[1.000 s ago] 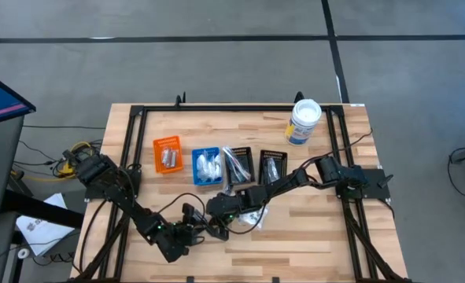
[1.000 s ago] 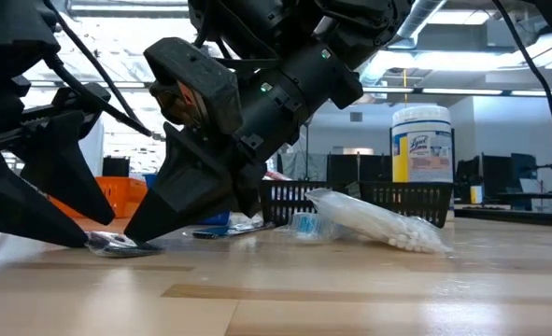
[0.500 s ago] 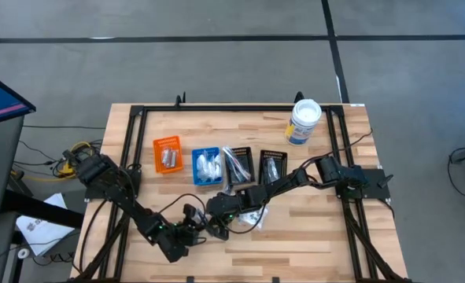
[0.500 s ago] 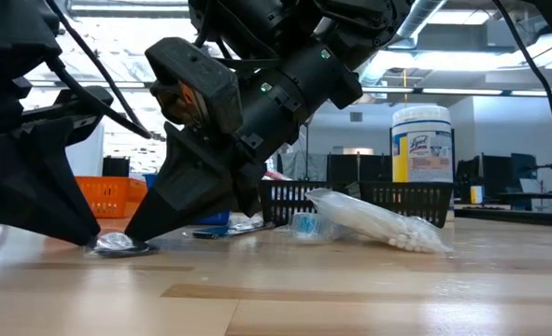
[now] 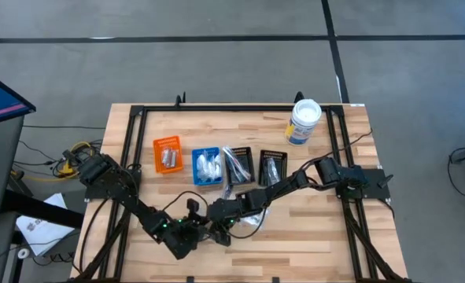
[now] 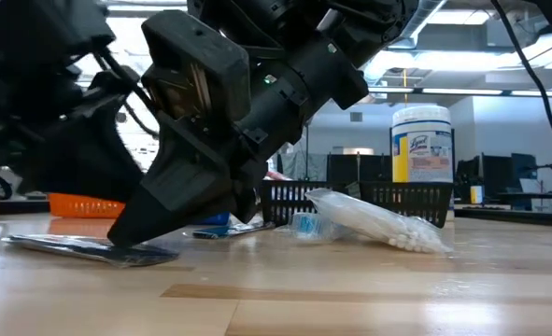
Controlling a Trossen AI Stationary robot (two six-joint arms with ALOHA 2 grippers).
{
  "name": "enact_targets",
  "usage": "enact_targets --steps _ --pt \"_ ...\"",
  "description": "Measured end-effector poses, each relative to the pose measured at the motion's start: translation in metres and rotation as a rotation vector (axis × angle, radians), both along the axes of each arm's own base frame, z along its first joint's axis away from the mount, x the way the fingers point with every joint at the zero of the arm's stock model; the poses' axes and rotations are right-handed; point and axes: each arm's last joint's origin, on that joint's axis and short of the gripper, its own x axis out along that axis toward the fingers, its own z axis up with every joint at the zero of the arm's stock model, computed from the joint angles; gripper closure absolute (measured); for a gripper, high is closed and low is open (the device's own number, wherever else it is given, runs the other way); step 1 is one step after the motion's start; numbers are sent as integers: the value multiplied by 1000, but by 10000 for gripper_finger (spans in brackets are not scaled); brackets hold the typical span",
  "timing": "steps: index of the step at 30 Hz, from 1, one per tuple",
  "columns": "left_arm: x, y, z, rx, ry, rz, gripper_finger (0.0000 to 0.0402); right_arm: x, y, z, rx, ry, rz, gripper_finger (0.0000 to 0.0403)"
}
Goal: Pick & Place Travel size toiletries
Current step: Put the black comb into the right black bin
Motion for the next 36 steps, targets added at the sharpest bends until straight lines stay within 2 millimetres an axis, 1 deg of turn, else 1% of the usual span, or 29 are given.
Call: enact_targets --steps 3,6,8,10,12,16,19,21,25,33,36 --pt "-5 -6 2 -58 41 -54 400 0 0 0 -1 3 -1 402" --pt "-11 -13 13 -152 64 -118 384 0 -2 0 -2 11 -10 403" --pt "-16 -18 27 -199 37 -154 364 -1 -5 -1 2 33 -25 403" --pt "-22 -21 39 -205 16 -180 339 -1 -8 -1 8 58 -43 403" --pt "-25 -21 44 -190 23 -191 311 -2 -9 -2 11 64 -50 403" --pt "-24 -18 39 -205 80 -208 252 -2 -9 -3 12 66 -57 403" --pt "-20 -13 27 -183 146 -198 216 -2 -9 -2 14 60 -58 403" --pt "-16 -10 18 -184 169 -177 201 -2 -9 -2 14 57 -58 403" --pt "-11 -7 8 -154 193 -165 194 -1 -9 -2 14 51 -60 403" --pt "4 6 -14 -52 252 -136 223 -1 -9 -2 21 46 -60 403" --pt "6 10 -17 17 236 -113 234 -1 -9 -2 32 49 -50 403"
